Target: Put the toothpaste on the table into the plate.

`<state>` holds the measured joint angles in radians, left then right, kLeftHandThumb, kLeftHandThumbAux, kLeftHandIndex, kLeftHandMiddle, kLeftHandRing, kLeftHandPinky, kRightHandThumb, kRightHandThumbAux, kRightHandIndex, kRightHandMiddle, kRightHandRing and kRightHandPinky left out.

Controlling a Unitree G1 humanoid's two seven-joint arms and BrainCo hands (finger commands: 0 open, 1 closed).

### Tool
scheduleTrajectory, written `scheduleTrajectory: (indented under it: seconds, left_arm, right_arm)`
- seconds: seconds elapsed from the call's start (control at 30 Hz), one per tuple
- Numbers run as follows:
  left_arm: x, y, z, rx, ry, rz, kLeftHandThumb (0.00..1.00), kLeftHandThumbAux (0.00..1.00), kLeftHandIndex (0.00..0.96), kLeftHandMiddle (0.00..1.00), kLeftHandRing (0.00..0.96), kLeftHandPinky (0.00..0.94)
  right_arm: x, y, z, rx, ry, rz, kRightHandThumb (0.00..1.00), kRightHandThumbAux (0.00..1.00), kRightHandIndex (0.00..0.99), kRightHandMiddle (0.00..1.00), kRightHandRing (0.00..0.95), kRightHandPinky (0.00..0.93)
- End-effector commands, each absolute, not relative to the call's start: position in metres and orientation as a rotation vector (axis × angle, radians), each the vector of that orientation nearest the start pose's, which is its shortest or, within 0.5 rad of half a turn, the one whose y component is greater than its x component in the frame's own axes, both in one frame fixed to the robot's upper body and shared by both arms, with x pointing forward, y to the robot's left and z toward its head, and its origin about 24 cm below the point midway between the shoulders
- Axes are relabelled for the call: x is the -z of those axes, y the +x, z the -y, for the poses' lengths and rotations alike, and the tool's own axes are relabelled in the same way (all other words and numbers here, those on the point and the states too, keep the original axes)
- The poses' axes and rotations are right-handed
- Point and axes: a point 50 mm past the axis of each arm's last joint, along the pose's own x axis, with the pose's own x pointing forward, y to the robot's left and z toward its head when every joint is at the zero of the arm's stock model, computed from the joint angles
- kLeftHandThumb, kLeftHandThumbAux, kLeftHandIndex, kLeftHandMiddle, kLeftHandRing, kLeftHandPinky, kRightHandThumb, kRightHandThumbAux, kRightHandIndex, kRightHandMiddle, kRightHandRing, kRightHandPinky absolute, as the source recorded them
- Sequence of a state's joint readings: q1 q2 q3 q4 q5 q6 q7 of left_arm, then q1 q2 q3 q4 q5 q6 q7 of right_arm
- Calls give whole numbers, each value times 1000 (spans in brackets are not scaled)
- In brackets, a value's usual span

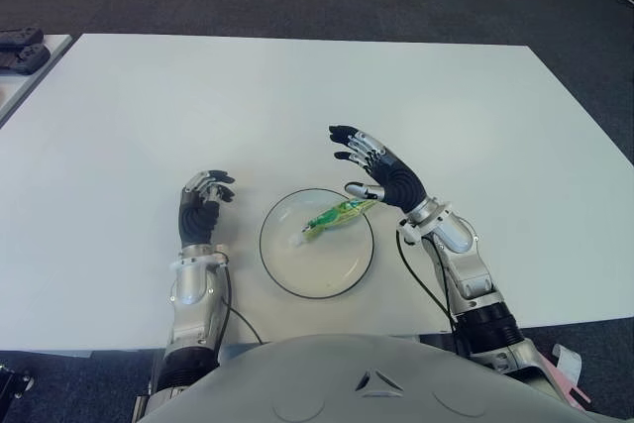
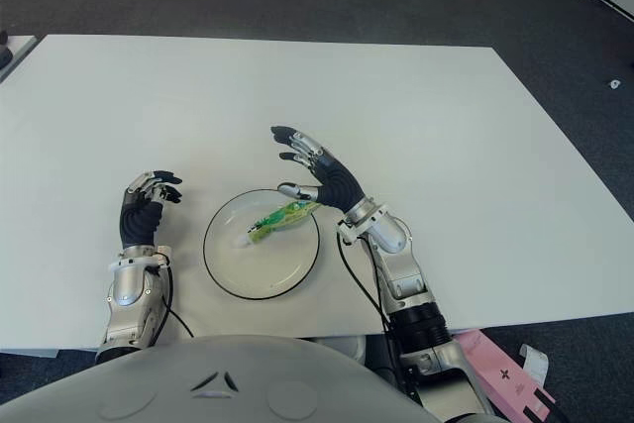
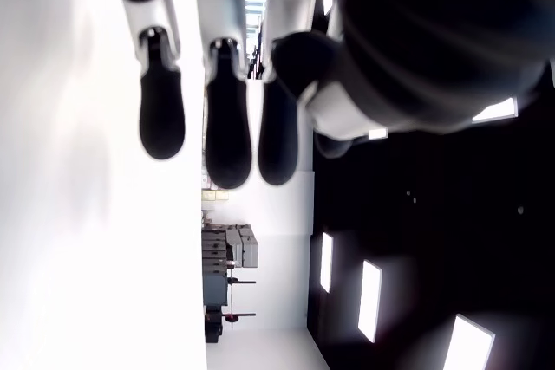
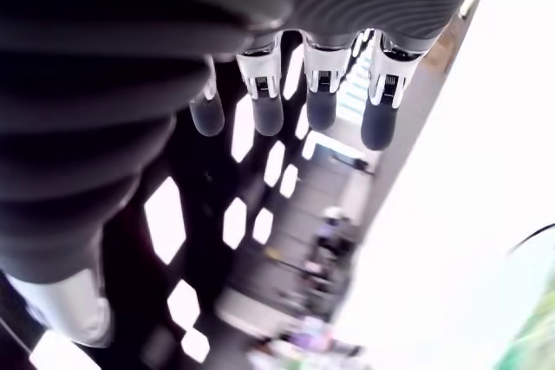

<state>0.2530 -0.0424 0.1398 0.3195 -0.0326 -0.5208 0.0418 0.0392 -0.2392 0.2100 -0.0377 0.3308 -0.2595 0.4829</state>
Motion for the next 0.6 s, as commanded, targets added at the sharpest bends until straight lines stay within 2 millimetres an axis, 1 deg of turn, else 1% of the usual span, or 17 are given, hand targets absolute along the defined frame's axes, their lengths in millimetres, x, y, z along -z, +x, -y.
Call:
scheduleTrajectory:
  seconds: [0.03,0.2,0.37,0.43,0.6]
  left_arm:
    - [66,149,-185,-294,-72,-237,836,678,421,479,578,549]
    - [66,150,-185,-290,-72,-237,836,678,421,478,577,545]
    - [66,151,-186,-283,-72,-232,836,677,424,476,576,543]
    - [66,151,-186,-283,-72,-233,836,677,425,475,575,542]
    - [66,152,-186,-281,-72,-233,836,677,426,474,574,544]
  right_arm:
    - [-62,229,133,-604,171,222,288,631,93,37,29,104]
    - [-67,229,136,-581,269,254,327,604,138,77,55,123]
    - [-75,228,140,-580,432,270,370,614,181,114,78,144]
    - [-77,228,141,-576,465,269,375,617,196,127,89,155]
    - [-79,227,143,-545,498,263,349,608,225,162,128,206]
